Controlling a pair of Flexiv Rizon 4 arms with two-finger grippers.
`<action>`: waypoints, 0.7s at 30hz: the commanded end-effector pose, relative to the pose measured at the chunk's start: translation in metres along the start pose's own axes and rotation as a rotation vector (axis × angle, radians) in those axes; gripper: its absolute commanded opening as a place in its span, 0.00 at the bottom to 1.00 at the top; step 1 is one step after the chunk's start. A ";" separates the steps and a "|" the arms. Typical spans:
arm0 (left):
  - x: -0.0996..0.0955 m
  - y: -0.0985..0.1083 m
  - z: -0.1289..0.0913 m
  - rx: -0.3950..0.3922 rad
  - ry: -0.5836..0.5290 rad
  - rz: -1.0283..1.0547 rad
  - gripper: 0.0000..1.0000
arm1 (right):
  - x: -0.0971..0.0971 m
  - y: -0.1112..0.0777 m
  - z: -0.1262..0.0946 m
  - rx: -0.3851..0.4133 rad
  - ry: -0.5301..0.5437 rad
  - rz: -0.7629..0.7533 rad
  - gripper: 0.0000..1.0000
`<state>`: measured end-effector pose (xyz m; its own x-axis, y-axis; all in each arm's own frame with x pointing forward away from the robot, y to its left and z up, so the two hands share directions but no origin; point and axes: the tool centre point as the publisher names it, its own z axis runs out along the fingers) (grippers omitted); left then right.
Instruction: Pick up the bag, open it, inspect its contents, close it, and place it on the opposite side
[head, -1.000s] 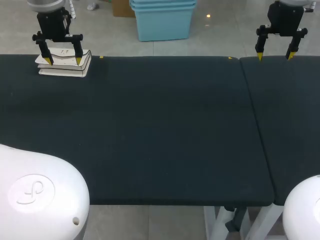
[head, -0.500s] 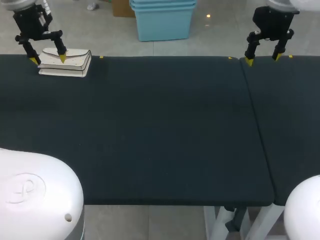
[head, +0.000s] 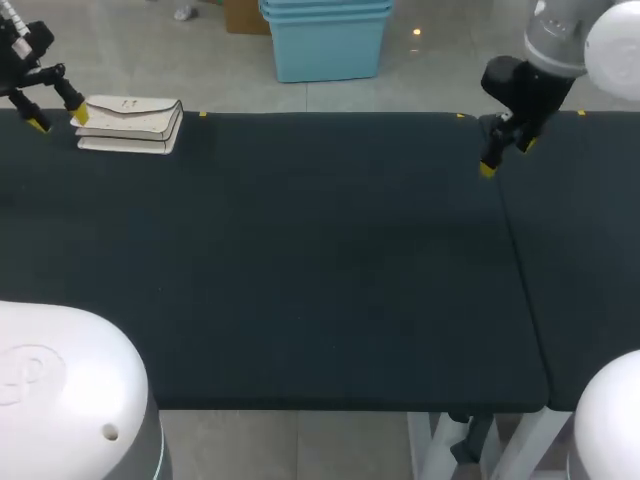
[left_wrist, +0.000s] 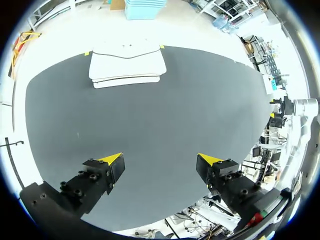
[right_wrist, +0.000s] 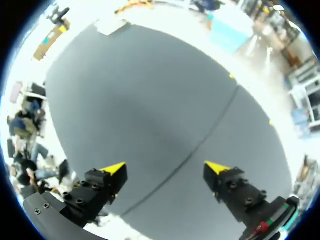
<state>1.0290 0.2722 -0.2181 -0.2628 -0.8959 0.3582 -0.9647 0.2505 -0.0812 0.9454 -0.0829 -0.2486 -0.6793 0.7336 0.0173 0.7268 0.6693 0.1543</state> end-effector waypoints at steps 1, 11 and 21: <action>-0.021 -0.013 0.000 -0.015 0.177 0.014 1.00 | 0.011 -0.009 0.014 -0.339 0.032 -0.327 1.00; -0.046 -0.027 0.003 -0.027 0.217 0.022 1.00 | 0.025 -0.001 0.035 -0.367 0.101 -0.442 1.00; -0.073 -0.048 0.003 -0.041 0.218 -0.005 1.00 | 0.029 0.004 0.037 -0.349 0.100 -0.475 1.00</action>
<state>1.0811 0.3191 -0.2399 -0.2570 -0.8729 0.4147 -0.9662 0.2411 -0.0913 0.9332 -0.0571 -0.2820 -0.9307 0.3642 -0.0340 0.3082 0.8308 0.4634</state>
